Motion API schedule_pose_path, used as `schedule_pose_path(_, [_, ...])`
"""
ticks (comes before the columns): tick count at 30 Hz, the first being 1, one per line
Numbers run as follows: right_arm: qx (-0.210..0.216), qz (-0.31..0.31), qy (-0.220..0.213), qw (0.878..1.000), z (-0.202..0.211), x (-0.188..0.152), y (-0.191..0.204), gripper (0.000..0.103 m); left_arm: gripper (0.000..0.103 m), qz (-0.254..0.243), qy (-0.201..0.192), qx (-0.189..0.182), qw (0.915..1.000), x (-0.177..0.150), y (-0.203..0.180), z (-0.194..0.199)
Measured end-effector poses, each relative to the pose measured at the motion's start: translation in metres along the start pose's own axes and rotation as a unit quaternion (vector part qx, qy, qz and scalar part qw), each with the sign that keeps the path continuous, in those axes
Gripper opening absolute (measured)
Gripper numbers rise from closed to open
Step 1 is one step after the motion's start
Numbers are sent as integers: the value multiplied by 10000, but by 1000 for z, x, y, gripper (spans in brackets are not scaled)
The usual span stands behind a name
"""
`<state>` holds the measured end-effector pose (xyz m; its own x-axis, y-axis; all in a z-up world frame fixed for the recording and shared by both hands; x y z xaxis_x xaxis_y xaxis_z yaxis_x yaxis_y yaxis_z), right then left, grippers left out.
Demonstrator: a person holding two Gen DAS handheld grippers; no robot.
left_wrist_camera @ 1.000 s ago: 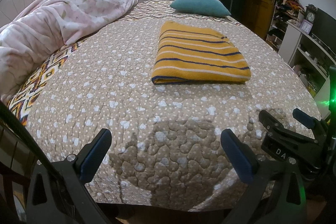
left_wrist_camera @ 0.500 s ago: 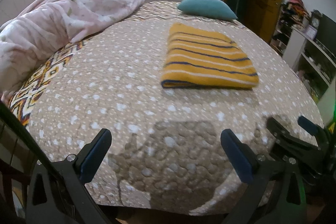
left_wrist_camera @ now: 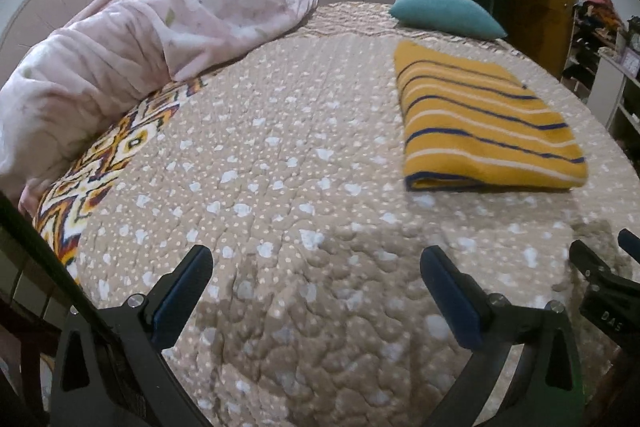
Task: Fold small clothes
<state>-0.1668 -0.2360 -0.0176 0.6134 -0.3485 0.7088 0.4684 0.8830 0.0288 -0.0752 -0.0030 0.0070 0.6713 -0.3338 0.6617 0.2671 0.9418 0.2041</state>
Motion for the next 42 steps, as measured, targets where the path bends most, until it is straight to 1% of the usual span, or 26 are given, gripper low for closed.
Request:
schedule_pose_path(3, [14,8,8,10000,-9,3,1,94,103,-20,75,-10,10000,1,0,-11])
schedule_pose_path(9, [-4,-8,-41,10000,-21,21,3,94,103,-24,145,-148,9998,12,-4,-30])
schedule_pose_path(14, [71,37,-142,9999,-28,41,17,94,103,66,118,-310,9994,33,-9,-42])
schedule_pose_path(19, [192,104,-168,9996,-36,53,33,94,103,131,86,-344,9993,50,-8,-54])
schedule_pose_path(24, [230,170,-130,9995,-50,59,44,94,103,251,136,-330,9990,61,0,-68])
schedule_pose_path(30, [227,162,-122,9995,-55,63,47,95,103,333,192,-351,9986,69,6,-80])
schedule_pose_path(38, [236,132,-122,9996,-54,64,49,95,103,364,96,-356,9987,76,8,-78])
schedule_pose_path(42, [271,66,-75,9996,-52,62,48,95,103,226,2,-284,9993,77,7,-74])
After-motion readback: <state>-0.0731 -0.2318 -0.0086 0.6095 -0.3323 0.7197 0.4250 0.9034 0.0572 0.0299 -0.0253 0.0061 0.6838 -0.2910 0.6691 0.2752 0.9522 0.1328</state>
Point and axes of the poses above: each gripper's, at about its wrist camera, not at the fingertips, and z roughly against the way its jaws point, y to its left, x to its top, the point moved 9 cm from there along -z, roughly the way its jaws point, and after that the axes turned 11 degrees about -z, right-handed, at the moved point
